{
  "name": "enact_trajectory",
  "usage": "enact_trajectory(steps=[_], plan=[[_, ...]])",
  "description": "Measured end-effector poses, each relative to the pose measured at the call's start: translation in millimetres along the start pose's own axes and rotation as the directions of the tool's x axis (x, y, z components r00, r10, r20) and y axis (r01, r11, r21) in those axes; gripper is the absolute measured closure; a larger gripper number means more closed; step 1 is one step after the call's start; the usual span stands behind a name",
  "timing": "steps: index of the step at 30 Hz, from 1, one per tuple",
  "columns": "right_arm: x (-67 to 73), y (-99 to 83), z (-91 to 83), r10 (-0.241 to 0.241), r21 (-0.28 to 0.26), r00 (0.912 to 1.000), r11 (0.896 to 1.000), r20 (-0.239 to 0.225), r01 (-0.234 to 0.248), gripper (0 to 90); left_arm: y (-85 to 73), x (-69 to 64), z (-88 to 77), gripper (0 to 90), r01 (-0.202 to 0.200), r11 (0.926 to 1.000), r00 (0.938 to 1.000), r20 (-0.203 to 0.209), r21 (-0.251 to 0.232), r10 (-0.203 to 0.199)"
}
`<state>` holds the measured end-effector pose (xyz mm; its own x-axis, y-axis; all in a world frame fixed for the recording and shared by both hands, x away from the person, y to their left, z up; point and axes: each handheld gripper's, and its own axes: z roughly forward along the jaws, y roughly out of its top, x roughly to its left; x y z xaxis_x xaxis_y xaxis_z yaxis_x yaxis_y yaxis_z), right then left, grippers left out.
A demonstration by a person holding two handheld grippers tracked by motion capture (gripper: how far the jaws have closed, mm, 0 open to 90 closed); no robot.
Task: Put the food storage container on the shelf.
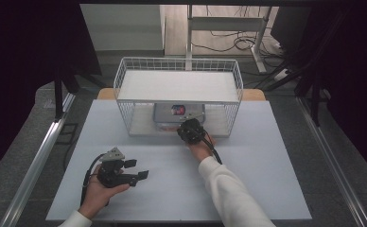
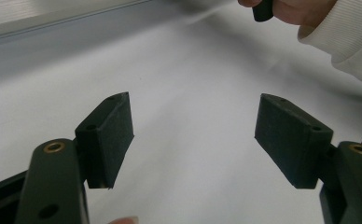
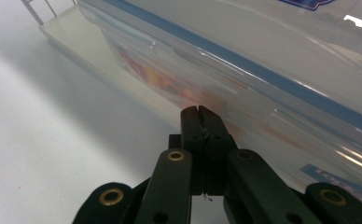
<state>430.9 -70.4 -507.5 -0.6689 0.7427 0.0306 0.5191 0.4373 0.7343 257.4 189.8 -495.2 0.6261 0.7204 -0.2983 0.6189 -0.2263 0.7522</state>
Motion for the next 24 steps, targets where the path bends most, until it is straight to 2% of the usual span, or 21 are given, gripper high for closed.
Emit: enact_trajectory(steps=[8, 11, 12, 13, 14, 16, 17, 19, 20, 24], plan=[[-1.5, -0.6, -3.2, -0.008, -0.006, 1.0, 1.0, 0.005, 0.008, 89.1, 0.0, 0.7, -0.5, 27.4, 0.0, 1.0, 1.0, -0.001, 0.0, 0.0], [3.6, -1.4, -13.1, -0.017, -0.01, 0.9997, 1.0, -0.02, 0.016, 89.1, 0.6, 1.1, -2.0, 27.4, 0.007, 0.9999, 1.0, 0.001, -0.008, -0.007], [9.0, -3.6, -24.7, -0.026, -0.019, 0.998, 1.0, -0.057, 0.025, 89.1, 1.2, 2.5, -2.2, 27.3, 0.015, 0.9998, 0.9999, 0.001, -0.01, -0.015], [9.0, -3.6, -24.7, -0.026, -0.019, 0.998, 1.0, -0.057, 0.025, 89.1, 1.2, 2.5, -2.2, 27.3, 0.015, 0.9998, 0.9999, 0.001, -0.01, -0.015], [13.9, -6.8, -39.2, -0.069, -0.021, 0.9949, 0.998, -0.073, 0.067, 89.1, 1.4, 3.5, -1.9, 27.4, 0.018, 0.9998, 0.9998, -0.002, -0.008, -0.018], [16.4, -11.9, -54.6, -0.113, -0.024, 0.9903, 0.993, -0.08, 0.112, 89.1, 1.8, 4.7, -1.2, 27.3, 0.026, 0.9997, 0.9996, -0.015, -0.006, -0.026], [16.4, -11.9, -54.6, -0.113, -0.024, 0.9903, 0.993, -0.08, 0.112, 89.1, 1.8, 4.7, -1.2, 27.3, 0.026, 0.9997, 0.9996, -0.015, -0.006, -0.026], [15.3, -18.7, -69.7, -0.144, -0.024, 0.9863, 0.989, -0.081, 0.143, 89.1, 1.6, 4.7, -1.4, 27.3, 0.023, 0.9997, 0.9995, -0.023, -0.003, -0.023], [10.8, -27.4, -84.3, -0.135, -0.035, 0.9865, 0.991, -0.093, 0.132, 89.1, 1.7, 4.6, -1.8, 27.4, 0.022, 0.9998, 0.9993, -0.03, -0.003, -0.022], [2.1, -41.2, -104.4, -0.121, -0.044, 0.9887, 0.992, -0.088, 0.118, 89.1, 2.4, 3.4, -1.1, 27.3, 0.018, 0.9998, 0.9991, -0.039, -0.001, -0.018]])
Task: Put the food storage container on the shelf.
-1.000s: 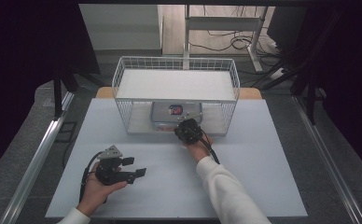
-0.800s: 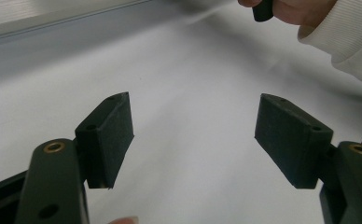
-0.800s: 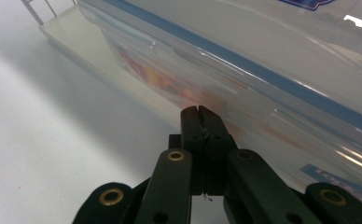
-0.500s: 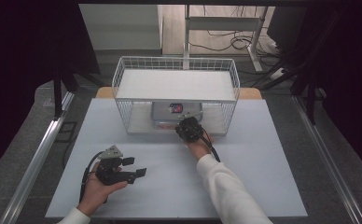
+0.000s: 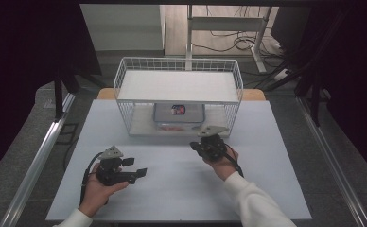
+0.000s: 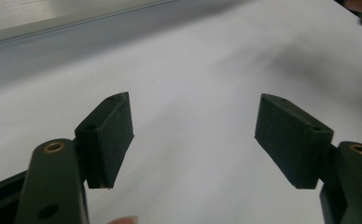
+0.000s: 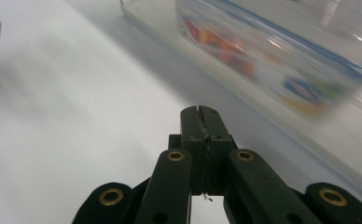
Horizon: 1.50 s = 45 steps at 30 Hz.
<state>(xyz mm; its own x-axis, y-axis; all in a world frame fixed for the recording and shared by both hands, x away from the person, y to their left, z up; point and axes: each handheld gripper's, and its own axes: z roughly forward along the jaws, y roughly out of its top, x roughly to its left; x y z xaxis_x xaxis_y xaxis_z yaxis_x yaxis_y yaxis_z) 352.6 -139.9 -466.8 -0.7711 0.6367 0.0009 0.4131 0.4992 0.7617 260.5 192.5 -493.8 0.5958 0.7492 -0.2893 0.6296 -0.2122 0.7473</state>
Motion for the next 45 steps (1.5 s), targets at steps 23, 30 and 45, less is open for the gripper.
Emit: enact_trajectory(steps=[23, 30, 45], plan=[[-20.5, -106.3, -106.4, 0.143, -0.024, 0.9864, 0.99, 0.081, -0.141, 39.7, -8.3, -1.0, -12.2, 25.9, -0.044, 0.999, 0.9984, -0.036, -0.007, 0.043], [-24.5, -108.6, -104.8, 0.18, -0.034, 0.9801, 0.983, 0.083, -0.178, 30.8, -9.6, -0.9, -8.1, 25.3, -0.068, 0.9976, 0.9965, -0.047, 0.013, 0.068], [-29.4, -112.3, -100.7, 0.176, -0.012, 0.9795, 0.984, 0.099, -0.175, 27.9, -10.1, 0.4, -9.3, 25.0, -0.06, 0.9982, 0.9969, -0.05, 0.008, 0.06]])
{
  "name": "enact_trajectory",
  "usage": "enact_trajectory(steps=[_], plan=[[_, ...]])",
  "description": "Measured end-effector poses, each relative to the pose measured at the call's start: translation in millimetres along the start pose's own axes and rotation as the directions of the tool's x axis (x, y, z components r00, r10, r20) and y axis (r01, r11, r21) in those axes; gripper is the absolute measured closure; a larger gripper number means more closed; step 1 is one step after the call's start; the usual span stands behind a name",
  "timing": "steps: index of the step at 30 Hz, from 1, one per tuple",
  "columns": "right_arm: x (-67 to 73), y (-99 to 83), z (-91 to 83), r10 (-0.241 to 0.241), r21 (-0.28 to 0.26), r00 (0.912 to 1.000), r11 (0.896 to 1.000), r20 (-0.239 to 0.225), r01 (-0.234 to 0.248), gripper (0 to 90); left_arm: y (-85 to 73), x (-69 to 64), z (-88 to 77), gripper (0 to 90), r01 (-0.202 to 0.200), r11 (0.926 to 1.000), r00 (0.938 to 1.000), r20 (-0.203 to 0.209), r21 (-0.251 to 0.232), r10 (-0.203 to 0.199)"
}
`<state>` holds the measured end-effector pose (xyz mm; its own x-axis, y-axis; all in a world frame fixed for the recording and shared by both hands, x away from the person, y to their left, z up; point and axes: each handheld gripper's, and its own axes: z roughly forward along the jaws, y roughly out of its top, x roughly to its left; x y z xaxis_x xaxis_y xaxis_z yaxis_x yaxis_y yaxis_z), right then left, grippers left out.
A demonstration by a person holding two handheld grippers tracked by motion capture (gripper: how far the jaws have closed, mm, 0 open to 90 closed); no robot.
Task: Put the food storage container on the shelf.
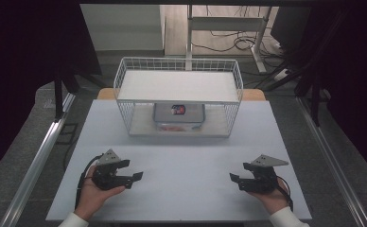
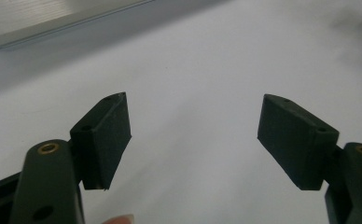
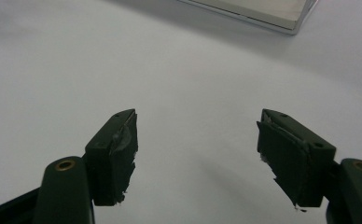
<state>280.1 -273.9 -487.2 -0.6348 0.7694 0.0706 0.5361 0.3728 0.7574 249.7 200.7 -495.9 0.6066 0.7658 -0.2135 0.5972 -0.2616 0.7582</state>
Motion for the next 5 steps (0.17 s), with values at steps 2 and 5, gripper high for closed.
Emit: enact_trajectory(steps=[2, 5], plan=[[-0.9, 0.0, -0.7, 0.01, -0.005, 0.9999, 1.0, -0.002, -0.01, 26.3, -0.2, 0.8, 0.4, 25.0, 0.008, 1.0, 1.0, 0.001, -0.001, -0.008], [-2.2, 0.1, -0.9, 0.011, -0.01, 0.9999, 1.0, -0.005, -0.011, 25.2, 1.0, 1.3, 2.4, 25.0, 0.006, 1.0, 1.0, 0.003, 0.002, -0.006]])
